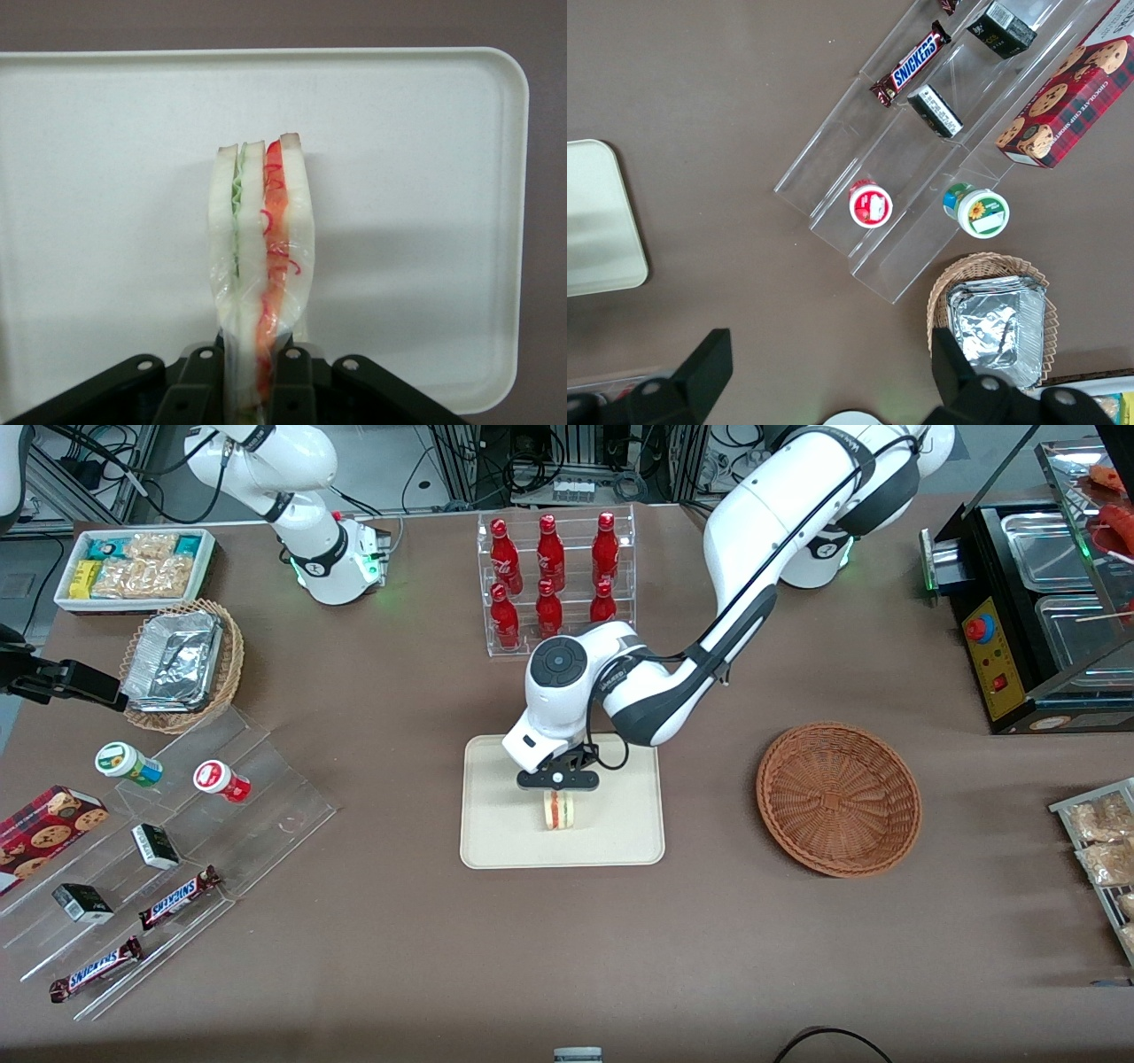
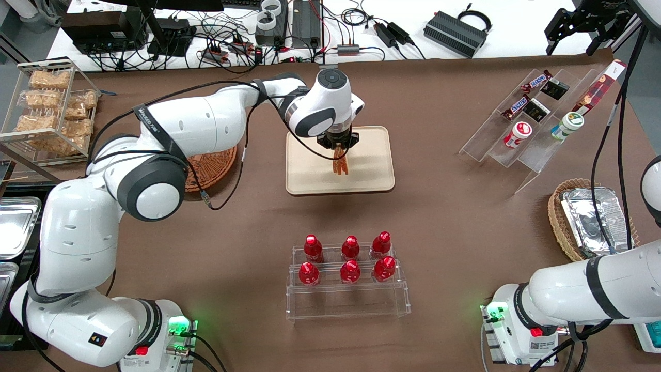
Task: Place sandwich from basket to tray
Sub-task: 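Lower the sandwich onto the tray and open the left gripper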
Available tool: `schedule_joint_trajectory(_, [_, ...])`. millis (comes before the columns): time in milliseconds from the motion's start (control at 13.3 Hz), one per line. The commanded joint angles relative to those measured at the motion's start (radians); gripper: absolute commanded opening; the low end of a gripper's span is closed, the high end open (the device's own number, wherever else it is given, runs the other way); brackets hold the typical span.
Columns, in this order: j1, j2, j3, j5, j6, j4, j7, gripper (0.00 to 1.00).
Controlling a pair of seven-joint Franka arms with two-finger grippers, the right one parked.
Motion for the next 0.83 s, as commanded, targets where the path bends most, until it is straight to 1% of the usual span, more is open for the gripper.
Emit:
schedule_joint_trajectory(0, [-0.019,0.046,0.007,0.045,0.002,0.062,-0.006,0.18])
schedule_joint_trajectory(226, [-0.019,0.059,0.007,0.046,0.002,0.064,-0.01,0.18])
schedule_joint_trajectory(301, [-0.019,0.062,0.007,0.048,0.003,0.065,-0.013,0.22])
schedule_joint_trajectory(376, [-0.019,0.063,0.007,0.048,0.002,0.064,-0.015,0.37])
schedule_joint_trajectory(452, [-0.019,0.062,0.007,0.055,0.002,0.064,-0.015,0.63])
schedule_joint_trajectory(527, [-0.019,0.063,0.007,0.062,0.002,0.064,-0.016,0.81])
schedule_joint_trajectory(602, [-0.019,0.06,0.007,0.062,0.0,0.064,-0.016,0.93])
schedule_joint_trajectory(677, [-0.019,0.054,0.007,0.062,-0.003,0.064,-0.016,0.98])
schedule_joint_trajectory(753, [-0.018,0.048,0.007,0.06,-0.008,0.064,-0.018,0.98])
